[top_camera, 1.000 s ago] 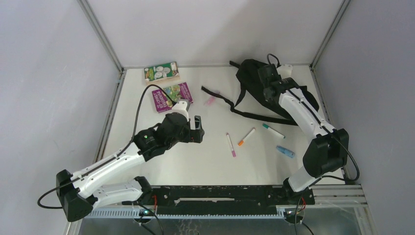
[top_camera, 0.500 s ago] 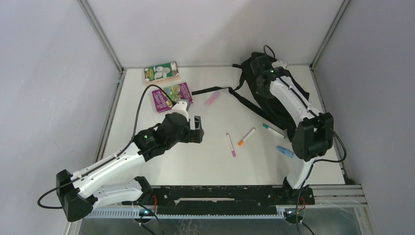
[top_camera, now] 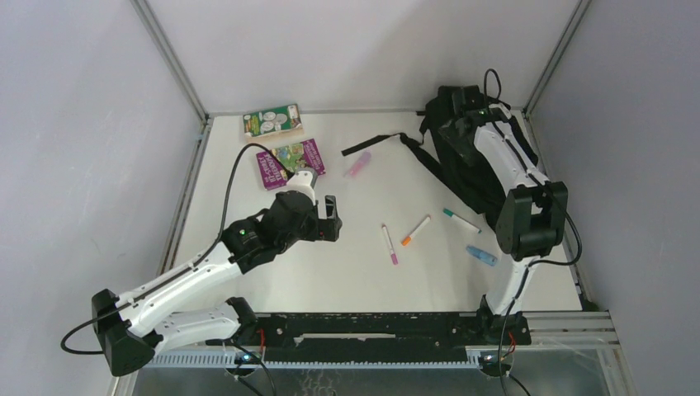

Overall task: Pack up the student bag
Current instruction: Adjust the student bag at the center of the board.

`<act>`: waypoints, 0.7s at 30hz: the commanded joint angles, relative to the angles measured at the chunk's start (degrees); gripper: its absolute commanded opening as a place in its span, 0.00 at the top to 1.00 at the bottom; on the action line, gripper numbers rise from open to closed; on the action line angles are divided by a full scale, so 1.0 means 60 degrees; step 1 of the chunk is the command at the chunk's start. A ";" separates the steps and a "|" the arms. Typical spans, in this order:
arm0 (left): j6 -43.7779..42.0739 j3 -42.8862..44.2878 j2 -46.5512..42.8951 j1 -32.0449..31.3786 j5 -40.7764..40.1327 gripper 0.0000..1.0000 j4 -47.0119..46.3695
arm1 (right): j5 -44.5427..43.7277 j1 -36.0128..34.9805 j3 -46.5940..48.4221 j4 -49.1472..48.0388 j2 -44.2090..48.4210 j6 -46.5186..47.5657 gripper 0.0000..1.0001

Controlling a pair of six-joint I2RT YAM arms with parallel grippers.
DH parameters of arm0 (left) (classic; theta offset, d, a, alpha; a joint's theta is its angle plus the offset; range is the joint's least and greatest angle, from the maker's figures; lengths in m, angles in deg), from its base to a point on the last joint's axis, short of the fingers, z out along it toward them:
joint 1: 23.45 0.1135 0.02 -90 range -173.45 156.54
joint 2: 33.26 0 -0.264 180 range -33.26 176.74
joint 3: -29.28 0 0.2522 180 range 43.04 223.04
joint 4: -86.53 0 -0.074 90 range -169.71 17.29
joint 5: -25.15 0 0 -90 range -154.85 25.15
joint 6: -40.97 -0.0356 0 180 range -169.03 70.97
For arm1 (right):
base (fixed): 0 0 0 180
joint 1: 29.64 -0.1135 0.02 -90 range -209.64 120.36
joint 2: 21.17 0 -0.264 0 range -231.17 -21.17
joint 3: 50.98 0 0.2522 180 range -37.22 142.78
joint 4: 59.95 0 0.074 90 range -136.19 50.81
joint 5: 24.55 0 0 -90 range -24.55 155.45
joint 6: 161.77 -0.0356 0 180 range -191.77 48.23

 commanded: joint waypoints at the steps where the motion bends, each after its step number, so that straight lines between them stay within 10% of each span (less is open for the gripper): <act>1: 0.0216 0.0015 -0.0182 -0.0034 -0.0028 0.00 -0.0122 | 0.1599 -0.0178 0.0613 -0.2058 0.0115 0.1147 0.01; 13: 0.0189 0.0198 0.0111 -0.0033 0.0061 0.00 -0.0295 | 0.1423 0.1868 -0.5279 -0.3344 0.4718 0.3054 0.01; 21: -0.0237 0.0572 0.0773 -0.0035 0.0317 0.00 -0.0493 | 0.4222 0.4532 -0.6414 -0.4623 0.3997 0.2441 0.00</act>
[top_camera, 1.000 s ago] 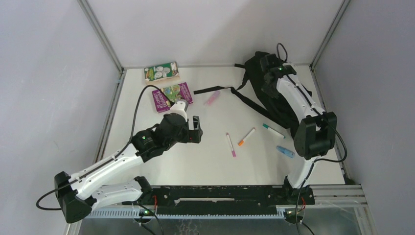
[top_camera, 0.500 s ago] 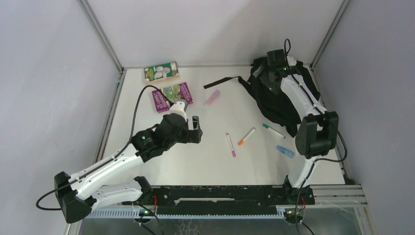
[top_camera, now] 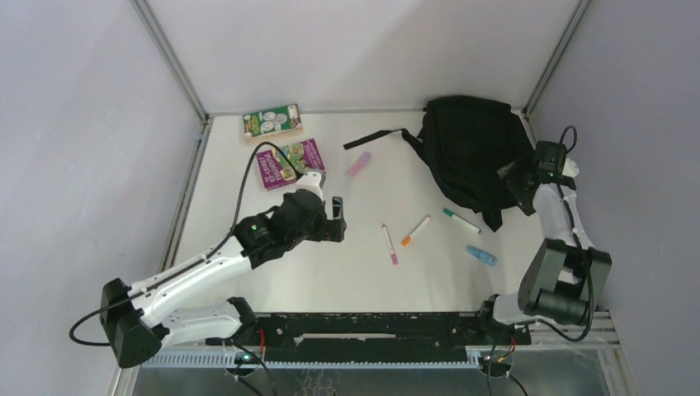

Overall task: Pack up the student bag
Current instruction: Adjust the student bag at the center of the board.

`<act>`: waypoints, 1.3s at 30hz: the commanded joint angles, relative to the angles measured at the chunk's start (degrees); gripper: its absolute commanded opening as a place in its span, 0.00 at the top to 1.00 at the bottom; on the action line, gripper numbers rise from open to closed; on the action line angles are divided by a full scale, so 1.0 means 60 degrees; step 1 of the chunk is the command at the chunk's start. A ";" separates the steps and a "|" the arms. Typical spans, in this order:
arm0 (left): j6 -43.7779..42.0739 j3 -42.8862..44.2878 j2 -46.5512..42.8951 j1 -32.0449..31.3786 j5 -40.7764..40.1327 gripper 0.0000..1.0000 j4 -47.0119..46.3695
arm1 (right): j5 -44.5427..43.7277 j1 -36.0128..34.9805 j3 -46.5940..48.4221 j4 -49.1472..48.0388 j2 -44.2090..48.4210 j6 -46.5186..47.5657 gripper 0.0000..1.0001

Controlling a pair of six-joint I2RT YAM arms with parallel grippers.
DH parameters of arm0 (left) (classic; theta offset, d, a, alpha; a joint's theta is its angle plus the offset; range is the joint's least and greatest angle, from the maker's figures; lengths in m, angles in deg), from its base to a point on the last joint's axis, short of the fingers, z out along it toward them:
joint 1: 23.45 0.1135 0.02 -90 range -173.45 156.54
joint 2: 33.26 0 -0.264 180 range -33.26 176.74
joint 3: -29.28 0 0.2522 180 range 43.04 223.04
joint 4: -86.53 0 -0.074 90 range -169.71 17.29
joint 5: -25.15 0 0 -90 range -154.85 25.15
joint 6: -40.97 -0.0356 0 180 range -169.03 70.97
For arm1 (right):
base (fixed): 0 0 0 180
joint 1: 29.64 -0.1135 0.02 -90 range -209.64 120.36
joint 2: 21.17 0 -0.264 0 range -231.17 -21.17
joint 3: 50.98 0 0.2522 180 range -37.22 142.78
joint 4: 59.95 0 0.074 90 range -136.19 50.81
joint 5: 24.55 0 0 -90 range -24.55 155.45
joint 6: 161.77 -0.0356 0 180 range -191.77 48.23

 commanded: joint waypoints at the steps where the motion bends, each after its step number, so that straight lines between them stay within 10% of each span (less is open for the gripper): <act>1: -0.0284 0.0565 0.0168 -0.0034 0.0180 0.00 -0.0322 | 0.1660 0.0462 -0.0016 -0.1495 -0.0775 -0.0324 0.00; 5: -0.0341 0.0519 0.0061 -0.0035 0.0303 0.00 -0.0306 | 0.1979 0.0529 -0.0013 -0.2499 -0.1576 -0.0864 0.11; 10: -0.0254 0.0360 -0.0154 -0.0033 0.0187 0.00 -0.0172 | 0.2274 0.0137 -0.0031 -0.2280 -0.1701 -0.1445 1.00; 19: -0.0246 0.0514 0.0406 -0.0047 0.0565 0.00 -0.0534 | 0.3545 -0.1673 -0.1453 -0.3321 0.0221 -0.3120 1.00; 23: -0.0129 0.0641 0.0585 -0.0050 0.0770 0.00 -0.0567 | 0.3545 -0.1643 -0.1444 -0.3157 0.0641 -0.2282 0.29; 25: -0.0042 0.0545 0.0500 -0.0054 0.0785 0.00 -0.0582 | 0.3254 -0.1438 -0.1402 -0.2600 0.0911 -0.1529 0.12; 39: 0.0666 0.0912 0.1750 -0.0041 0.0762 0.00 -0.2782 | -0.1873 -0.4438 -0.1151 -0.0852 0.2034 0.2908 0.11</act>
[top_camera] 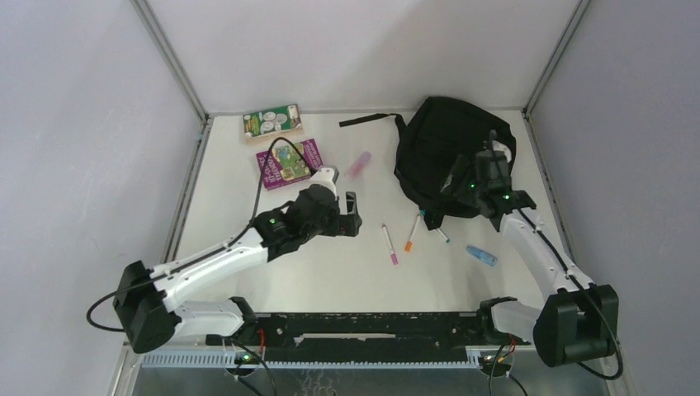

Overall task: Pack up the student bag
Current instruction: Adjust the student bag at the center of the board.

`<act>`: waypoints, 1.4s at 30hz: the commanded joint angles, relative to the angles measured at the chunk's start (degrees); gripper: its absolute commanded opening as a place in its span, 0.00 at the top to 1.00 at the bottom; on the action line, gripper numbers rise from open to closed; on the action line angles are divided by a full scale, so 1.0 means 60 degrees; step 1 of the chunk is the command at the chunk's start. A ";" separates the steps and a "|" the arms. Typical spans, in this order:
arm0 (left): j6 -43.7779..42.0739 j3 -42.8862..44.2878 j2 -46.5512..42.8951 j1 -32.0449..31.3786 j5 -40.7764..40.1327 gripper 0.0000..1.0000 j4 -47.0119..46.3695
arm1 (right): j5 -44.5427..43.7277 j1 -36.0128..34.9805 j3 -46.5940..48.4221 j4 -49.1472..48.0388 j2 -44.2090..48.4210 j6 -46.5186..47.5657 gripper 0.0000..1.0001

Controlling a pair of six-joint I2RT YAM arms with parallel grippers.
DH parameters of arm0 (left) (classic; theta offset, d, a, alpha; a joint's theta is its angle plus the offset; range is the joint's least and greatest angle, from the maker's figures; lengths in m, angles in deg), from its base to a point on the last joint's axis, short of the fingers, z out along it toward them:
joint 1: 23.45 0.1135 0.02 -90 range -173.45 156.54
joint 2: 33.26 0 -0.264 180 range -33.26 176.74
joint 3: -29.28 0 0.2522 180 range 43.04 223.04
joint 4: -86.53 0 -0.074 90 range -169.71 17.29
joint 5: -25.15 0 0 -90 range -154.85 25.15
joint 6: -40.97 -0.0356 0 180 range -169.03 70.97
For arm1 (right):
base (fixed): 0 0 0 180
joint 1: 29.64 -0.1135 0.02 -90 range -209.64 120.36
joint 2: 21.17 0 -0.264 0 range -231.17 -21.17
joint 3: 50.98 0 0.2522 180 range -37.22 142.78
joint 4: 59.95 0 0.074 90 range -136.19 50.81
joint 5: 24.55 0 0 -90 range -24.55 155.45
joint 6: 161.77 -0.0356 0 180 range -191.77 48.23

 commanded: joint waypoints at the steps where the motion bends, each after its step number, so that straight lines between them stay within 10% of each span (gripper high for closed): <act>1: 0.0438 0.1341 0.1119 0.0007 0.0082 0.00 -0.1489 | -0.2552 -0.0695 0.0321 0.0357 0.0043 0.0722 0.11; 9: 0.0870 0.5420 0.5407 0.0422 0.1059 0.02 -0.0837 | 0.0363 0.2184 0.0307 0.0540 -0.0164 -0.1056 0.11; 19: 0.1787 0.8441 0.8795 0.1076 0.2934 0.12 -0.0975 | 0.0496 0.3455 0.1354 -0.0826 -0.2919 -0.1295 0.07; 24: 0.1805 1.0263 1.0510 0.1099 0.3584 0.32 -0.0258 | 0.1105 0.3860 0.2288 -0.0859 -0.4727 -0.1701 0.12; 27: 0.1723 1.0721 1.1001 0.1141 0.3920 0.54 -0.0200 | 0.1378 0.4000 0.2284 -0.0883 -0.4959 -0.1897 0.45; 30: 0.1593 1.0764 1.1073 0.1231 0.4044 0.79 -0.0226 | 0.0904 0.4016 0.2243 -0.0542 -0.4576 -0.1823 0.98; 31: 0.1530 1.0789 1.1071 0.1255 0.4076 0.85 -0.0255 | 0.0680 0.4018 0.2180 -0.0341 -0.4379 -0.1865 1.00; 39: 0.0978 1.1515 1.1156 0.1415 0.4219 1.00 -0.0254 | -0.0402 0.4003 -0.0699 -0.0479 -0.0837 -0.3130 0.98; 42: 0.0725 1.1757 1.1116 0.1422 0.4207 1.00 -0.0179 | -0.0471 0.3990 -0.1463 -0.0293 0.0559 -0.3103 0.71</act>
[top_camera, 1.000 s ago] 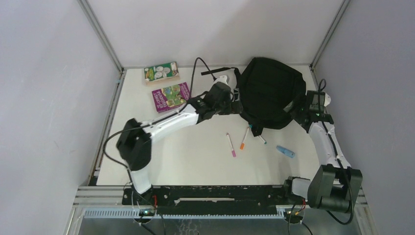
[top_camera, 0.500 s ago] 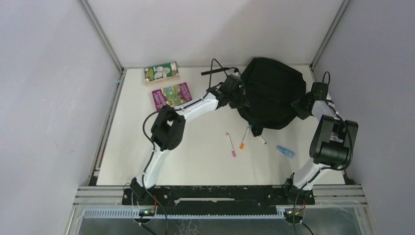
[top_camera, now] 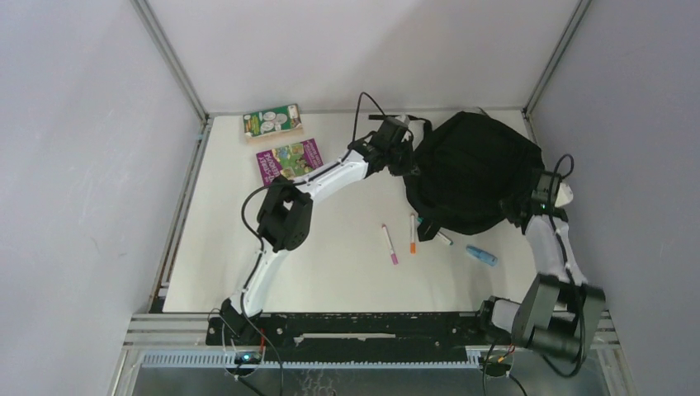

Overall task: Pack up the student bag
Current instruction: Adjust the student bag at the center of the board.

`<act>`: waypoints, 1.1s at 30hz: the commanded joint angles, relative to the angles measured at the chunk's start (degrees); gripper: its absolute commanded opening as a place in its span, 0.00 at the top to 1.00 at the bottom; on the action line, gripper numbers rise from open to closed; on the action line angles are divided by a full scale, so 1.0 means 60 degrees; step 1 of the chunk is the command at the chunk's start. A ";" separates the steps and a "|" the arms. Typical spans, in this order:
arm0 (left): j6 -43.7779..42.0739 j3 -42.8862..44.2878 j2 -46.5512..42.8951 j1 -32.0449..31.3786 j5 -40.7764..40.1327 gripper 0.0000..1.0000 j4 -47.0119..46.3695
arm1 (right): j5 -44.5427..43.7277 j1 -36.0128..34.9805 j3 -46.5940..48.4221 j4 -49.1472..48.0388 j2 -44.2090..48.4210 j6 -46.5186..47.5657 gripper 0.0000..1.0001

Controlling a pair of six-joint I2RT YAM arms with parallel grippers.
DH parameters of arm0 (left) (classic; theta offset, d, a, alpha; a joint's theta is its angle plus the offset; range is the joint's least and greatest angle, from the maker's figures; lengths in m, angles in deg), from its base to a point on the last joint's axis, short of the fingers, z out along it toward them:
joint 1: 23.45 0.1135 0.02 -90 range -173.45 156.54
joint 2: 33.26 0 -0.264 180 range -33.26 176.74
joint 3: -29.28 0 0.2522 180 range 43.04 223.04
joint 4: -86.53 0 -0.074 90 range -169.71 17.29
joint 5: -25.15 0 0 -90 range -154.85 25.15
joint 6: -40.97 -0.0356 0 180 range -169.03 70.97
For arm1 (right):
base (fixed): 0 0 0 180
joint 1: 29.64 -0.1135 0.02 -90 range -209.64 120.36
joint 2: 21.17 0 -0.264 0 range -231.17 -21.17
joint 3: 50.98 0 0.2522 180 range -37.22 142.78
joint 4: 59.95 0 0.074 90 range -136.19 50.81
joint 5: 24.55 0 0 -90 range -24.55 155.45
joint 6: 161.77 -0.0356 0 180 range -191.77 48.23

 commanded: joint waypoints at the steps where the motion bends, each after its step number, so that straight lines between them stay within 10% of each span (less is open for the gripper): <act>1: -0.0645 0.0906 -0.0107 0.0089 0.0182 1.00 -0.0149 | -0.0436 0.0018 -0.0864 -0.0013 0.1914 -0.0261 0.48; 3: -0.0736 0.1043 -0.0222 0.0147 0.0110 1.00 -0.0120 | -0.0130 -0.0009 -0.0909 0.0226 0.2389 0.0113 0.17; 7: -0.0760 0.1096 -0.0567 0.0346 -0.0165 1.00 -0.0109 | -0.0109 -0.0451 -0.0678 0.0868 0.3134 0.0694 0.04; 11: -0.0908 0.1057 -0.0954 0.0623 -0.0164 0.95 0.0214 | -0.0927 -0.1800 -0.0278 0.1347 0.3876 0.1457 0.01; 14: -0.1234 0.0777 -0.1470 0.0762 -0.0072 0.55 0.0748 | -0.2051 -0.3997 0.0071 0.1554 0.3861 0.2353 0.00; 17: -0.1486 -0.0706 -0.2725 0.0777 -0.0520 0.41 0.0803 | -0.2823 -0.5843 0.0398 0.1651 0.3256 0.3343 0.00; 22: -0.1530 -0.3414 -0.4989 0.1045 -0.0946 0.39 0.0503 | -0.4090 -0.7967 0.0960 0.1745 0.0949 0.4928 0.00; 33: -0.1679 -0.6906 -0.7331 0.1293 -0.0755 0.28 -0.0153 | -0.5141 -0.8254 0.2587 0.1230 -0.3426 0.5127 0.04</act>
